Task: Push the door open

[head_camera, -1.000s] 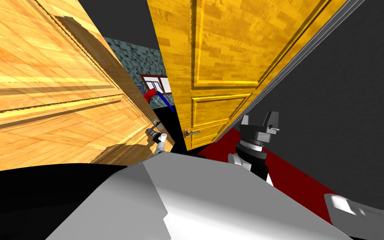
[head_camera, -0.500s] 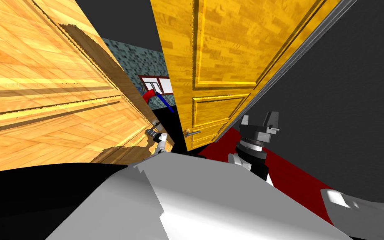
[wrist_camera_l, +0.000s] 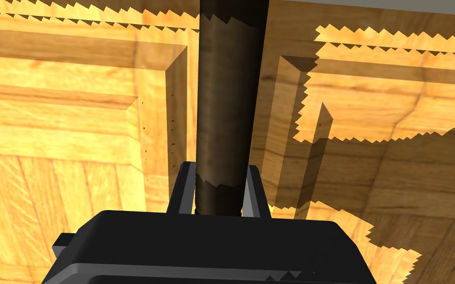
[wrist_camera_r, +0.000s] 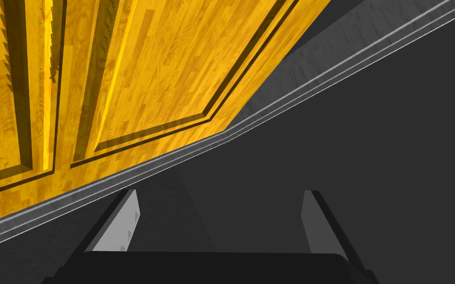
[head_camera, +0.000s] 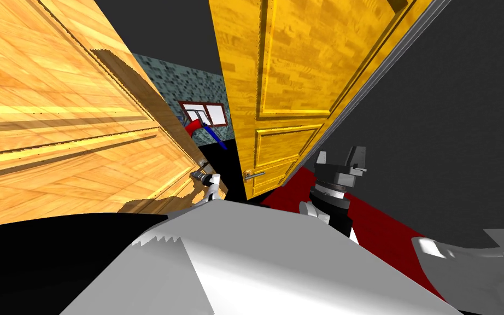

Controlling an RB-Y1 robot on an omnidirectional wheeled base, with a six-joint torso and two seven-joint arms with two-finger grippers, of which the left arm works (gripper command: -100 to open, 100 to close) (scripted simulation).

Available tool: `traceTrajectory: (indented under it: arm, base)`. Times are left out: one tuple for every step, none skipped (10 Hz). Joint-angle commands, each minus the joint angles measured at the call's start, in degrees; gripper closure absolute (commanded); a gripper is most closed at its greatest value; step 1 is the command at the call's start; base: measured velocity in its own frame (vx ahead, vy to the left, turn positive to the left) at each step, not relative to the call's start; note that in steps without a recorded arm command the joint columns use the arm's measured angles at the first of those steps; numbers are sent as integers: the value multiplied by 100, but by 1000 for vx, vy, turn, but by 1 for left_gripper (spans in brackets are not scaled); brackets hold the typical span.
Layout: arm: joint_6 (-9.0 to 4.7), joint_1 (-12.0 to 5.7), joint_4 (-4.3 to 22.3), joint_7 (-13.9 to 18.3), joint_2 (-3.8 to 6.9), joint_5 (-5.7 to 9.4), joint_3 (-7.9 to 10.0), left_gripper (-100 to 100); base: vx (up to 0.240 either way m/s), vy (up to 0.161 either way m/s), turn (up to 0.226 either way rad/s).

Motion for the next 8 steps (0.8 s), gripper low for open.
traceTrajectory:
  arm:
    - [-170, -133, 15, -169, 5, 58, 133, 100]
    - [-277, -239, 103, -255, -35, 105, 213, 100]
    - [-377, -339, 184, -335, -76, 147, 284, 100]
    - [-414, -381, 216, -365, -98, 163, 308, 100]
    - [-451, -423, 248, -395, -120, 179, 332, 100]
    - [-489, -466, 280, -425, -143, 195, 357, 100]
    - [-528, -523, 318, -457, -185, 211, 373, 100]
    - [-560, -571, 349, -482, -222, 224, 386, 100]
  base:
    - [17, 92, -118]
    - [16, 76, -138]
    - [27, 54, -142]
    - [35, 23, -89]
    - [29, -7, -49]
    - [22, -21, -49]
    - [34, -30, -84]
    - [64, -53, -127]
